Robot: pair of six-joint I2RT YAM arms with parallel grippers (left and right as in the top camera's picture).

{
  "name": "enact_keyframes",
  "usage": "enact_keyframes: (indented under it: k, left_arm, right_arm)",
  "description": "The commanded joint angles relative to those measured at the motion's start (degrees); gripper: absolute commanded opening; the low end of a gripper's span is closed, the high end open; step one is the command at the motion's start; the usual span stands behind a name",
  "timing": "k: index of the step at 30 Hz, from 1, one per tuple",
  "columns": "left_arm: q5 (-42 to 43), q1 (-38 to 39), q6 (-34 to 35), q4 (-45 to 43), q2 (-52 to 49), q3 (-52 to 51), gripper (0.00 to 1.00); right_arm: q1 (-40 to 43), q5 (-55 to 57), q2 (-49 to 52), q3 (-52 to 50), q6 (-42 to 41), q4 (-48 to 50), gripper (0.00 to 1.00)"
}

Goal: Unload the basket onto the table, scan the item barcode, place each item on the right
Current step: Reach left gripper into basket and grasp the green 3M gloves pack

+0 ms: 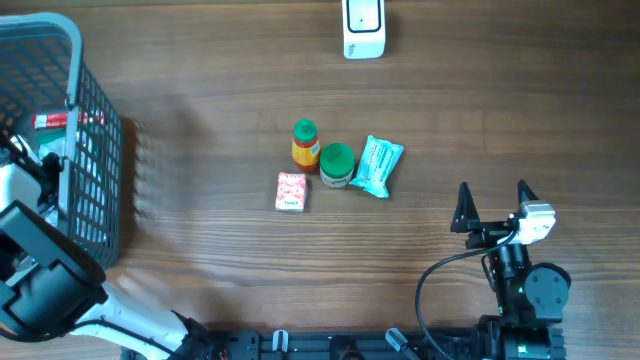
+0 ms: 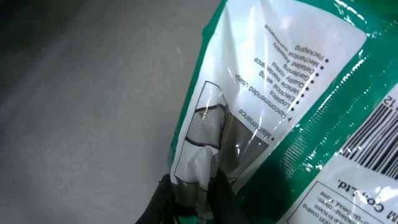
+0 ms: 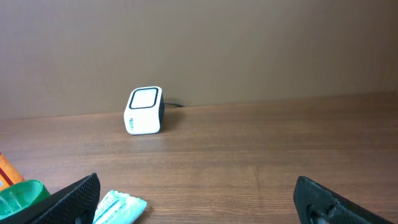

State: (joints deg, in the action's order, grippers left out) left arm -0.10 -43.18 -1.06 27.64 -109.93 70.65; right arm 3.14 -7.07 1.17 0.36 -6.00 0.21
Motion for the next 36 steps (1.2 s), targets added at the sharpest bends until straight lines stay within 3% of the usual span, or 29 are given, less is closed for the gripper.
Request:
enact_keyframes:
  k: [1, 5, 7, 21, 26, 29, 32, 36]
  left_arm:
    - [-5.6, -0.3, 1.6, 3.5, -1.9, -3.1, 0.04]
    - [-15.1, -1.3, 15.3, 3.9, 4.0, -2.7, 0.04]
    - [-15.8, -2.0, 20.3, 3.9, 7.9, -2.7, 0.04]
    - [-15.8, -2.3, 26.3, -4.4, 37.0, -2.7, 0.04]
    - [-15.8, -2.3, 35.5, -7.5, 43.7, -2.7, 0.04]
    - [-12.6, -2.3, 40.7, -9.0, 46.6, -2.7, 0.04]
    - [-4.3, -2.3, 41.4, -12.1, 48.8, -2.7, 0.04]
    - [7.7, -2.1, 48.5, -14.1, 51.2, -2.7, 0.04]
  right_arm:
    - [-0.2, 0.0, -0.2, -0.1, -0.2, 0.2, 1.00]
    - [-0.2, 0.0, -0.2, -0.1, -0.2, 0.2, 1.00]
    - [-0.2, 0.0, -0.2, -0.1, -0.1, 0.2, 1.00]
    - [-0.2, 0.0, -0.2, -0.1, -0.1, 0.2, 1.00]
    - [-0.2, 0.0, -0.2, -0.1, -0.1, 0.2, 1.00]
    - [-0.2, 0.0, -0.2, -0.1, -0.1, 0.2, 1.00]
    - [-0.2, 0.0, -0.2, -0.1, -0.1, 0.2, 1.00]
    - [-0.2, 0.0, -0.2, -0.1, -0.1, 0.2, 1.00]
